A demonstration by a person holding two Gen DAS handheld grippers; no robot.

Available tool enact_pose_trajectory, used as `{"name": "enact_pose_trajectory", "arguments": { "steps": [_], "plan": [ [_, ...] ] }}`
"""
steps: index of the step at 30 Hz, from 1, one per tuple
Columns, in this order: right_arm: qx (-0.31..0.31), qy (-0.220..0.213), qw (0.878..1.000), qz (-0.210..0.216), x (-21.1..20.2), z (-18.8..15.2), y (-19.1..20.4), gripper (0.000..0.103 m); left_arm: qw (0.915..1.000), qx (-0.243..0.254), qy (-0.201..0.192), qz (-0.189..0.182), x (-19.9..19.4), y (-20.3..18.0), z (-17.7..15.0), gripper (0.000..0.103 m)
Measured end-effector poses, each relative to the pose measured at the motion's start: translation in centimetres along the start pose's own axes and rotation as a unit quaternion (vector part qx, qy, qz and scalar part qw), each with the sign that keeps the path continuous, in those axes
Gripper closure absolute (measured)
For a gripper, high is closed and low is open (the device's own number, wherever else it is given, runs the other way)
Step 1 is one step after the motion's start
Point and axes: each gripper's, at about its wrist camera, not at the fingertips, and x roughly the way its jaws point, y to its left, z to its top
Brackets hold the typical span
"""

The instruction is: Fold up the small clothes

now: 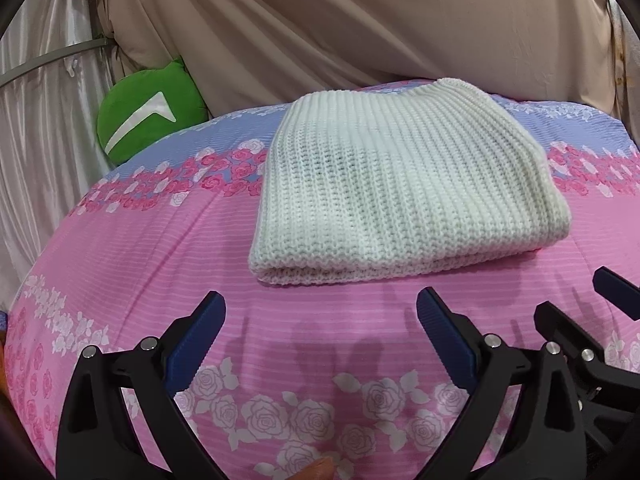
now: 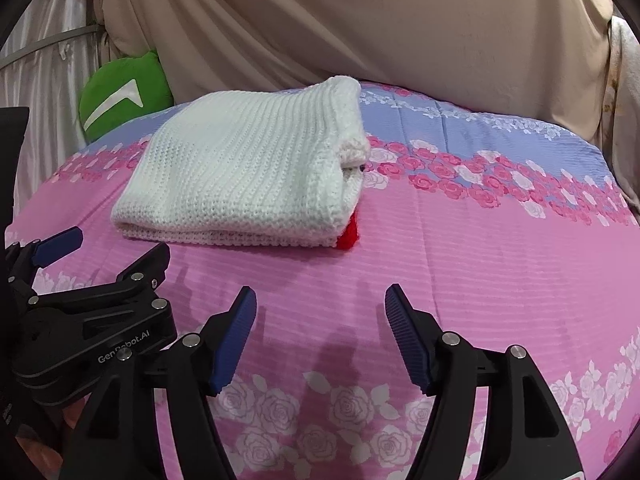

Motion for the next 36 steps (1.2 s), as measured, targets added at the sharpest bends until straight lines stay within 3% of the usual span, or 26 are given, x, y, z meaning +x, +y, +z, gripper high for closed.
{"name": "enact_pose_trajectory", "arguments": {
  "steps": [17, 36],
  "plan": [
    [0.003, 0.014, 1.0, -0.015, 0.64, 0.04, -0.19, 0.037, 0.9996, 0.0, 0.027, 0.006, 0.84, -0.2, -0.21, 0.01],
    [-0.002, 0.004, 0.999, -0.031, 0.15, -0.05, 0.22, 0.037, 0.9996, 0.002, 0.025, 0.013, 0.58, -0.41, -0.28, 0.01]
  ]
}}
